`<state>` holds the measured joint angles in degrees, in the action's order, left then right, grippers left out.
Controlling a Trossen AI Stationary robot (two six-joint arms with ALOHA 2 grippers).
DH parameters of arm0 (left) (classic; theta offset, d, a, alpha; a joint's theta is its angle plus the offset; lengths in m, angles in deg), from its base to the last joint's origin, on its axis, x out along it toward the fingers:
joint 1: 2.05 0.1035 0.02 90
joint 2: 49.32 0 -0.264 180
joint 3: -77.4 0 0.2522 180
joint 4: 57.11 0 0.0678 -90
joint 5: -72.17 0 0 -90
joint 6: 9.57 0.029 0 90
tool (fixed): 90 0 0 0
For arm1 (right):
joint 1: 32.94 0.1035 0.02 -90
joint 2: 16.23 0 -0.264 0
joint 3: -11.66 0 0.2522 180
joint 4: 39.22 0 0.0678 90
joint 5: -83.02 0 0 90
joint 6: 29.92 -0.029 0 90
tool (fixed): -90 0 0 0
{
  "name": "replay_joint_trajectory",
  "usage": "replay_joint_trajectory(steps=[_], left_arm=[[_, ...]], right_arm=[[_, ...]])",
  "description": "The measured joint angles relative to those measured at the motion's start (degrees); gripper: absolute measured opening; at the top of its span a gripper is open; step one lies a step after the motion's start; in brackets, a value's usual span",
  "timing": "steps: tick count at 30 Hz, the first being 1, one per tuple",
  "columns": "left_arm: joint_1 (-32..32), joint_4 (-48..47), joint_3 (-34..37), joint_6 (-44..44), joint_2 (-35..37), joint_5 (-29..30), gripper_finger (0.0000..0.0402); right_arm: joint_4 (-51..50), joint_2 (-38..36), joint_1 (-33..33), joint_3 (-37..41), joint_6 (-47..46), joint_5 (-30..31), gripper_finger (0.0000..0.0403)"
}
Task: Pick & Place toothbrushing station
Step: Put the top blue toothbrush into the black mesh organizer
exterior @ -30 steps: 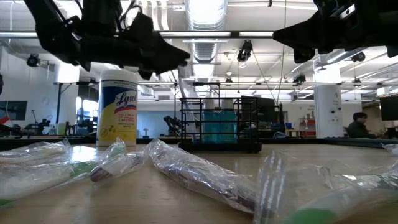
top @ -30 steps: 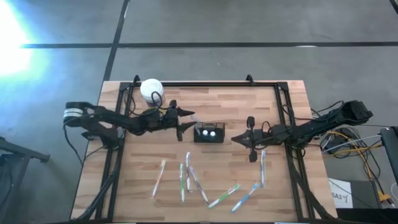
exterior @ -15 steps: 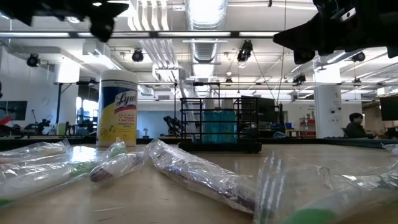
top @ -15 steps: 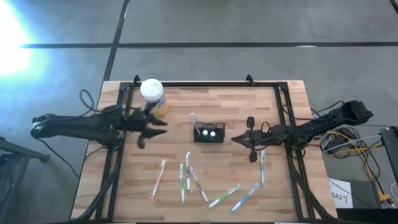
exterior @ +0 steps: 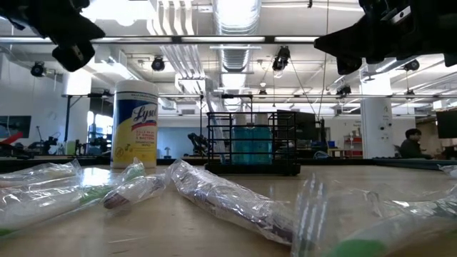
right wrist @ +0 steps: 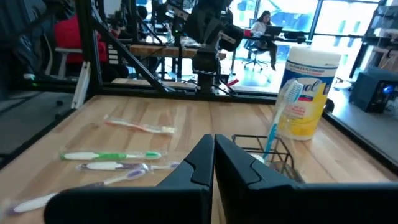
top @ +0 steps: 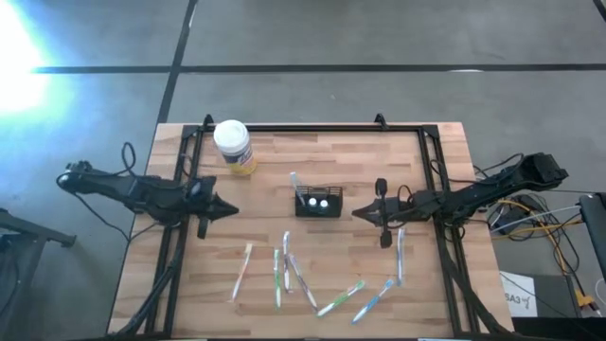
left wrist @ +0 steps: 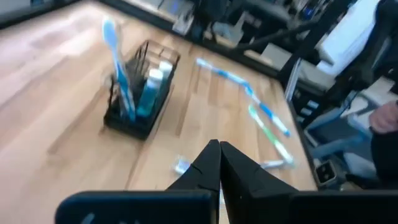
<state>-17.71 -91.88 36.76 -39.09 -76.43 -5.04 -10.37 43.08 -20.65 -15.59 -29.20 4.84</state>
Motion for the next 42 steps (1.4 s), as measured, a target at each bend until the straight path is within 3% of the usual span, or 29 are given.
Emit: replay_joint_trajectory(steps=[8, 11, 16, 18, 22, 25, 32, 36, 42], left_arm=[[-2.97, 1.53, 0.06, 4.85, -3.47, 6.79, 0.0006], [-2.97, 4.72, 1.17, 7.15, -4.72, 6.77, 0.0004], [-2.97, 7.12, 2.34, 9.58, -6.13, 5.63, 0.0005], [-2.97, 7.59, 2.4, 10.43, -6.23, 4.46, 0.0008], [-2.99, 7.36, 2.84, 11.59, -6.35, 2.52, 0.0011], [-3.0, 7.43, 2.84, 12.27, -6.38, 0.92, 0.0008], [-3.0, 7.51, 2.84, 14.65, -6.43, -3.71, 0.001], [-2.98, 7.85, 2.84, 15.59, -6.67, -6.16, 0.0015], [-3.0, 8.62, 3.87, 16.2, -7.04, -9.91, 0.001]], right_arm=[[-4.26, -1.74, 0.01, -1.88, -12.23, -1.85, 0.0008], [-26.27, -3.75, 0.27, -9.93, -20.4, -6.1, 0.0008], [-74.06, -0.12, 3.38, -28.71, -38.79, -1.48, 0.0008], [-86.65, 2.53, 5.12, -34.34, -47.35, -1.6, 0.0008], [-102.34, 7.58, 10.88, -42.32, -63.01, -2.19, 0.0008], [-106.27, 10.54, 16.02, -44.98, -73.95, -3.59, 0.0008], [-106.75, 16.94, 23.7, -43.71, -90.06, -11.9, 0.0018], [-102.57, 20.13, 27.15, -41.19, -96.05, -11.82, 0.0057], [-98.69, 22.5, 27.43, -37.78, -102.4, -10.67, 0.0148]])
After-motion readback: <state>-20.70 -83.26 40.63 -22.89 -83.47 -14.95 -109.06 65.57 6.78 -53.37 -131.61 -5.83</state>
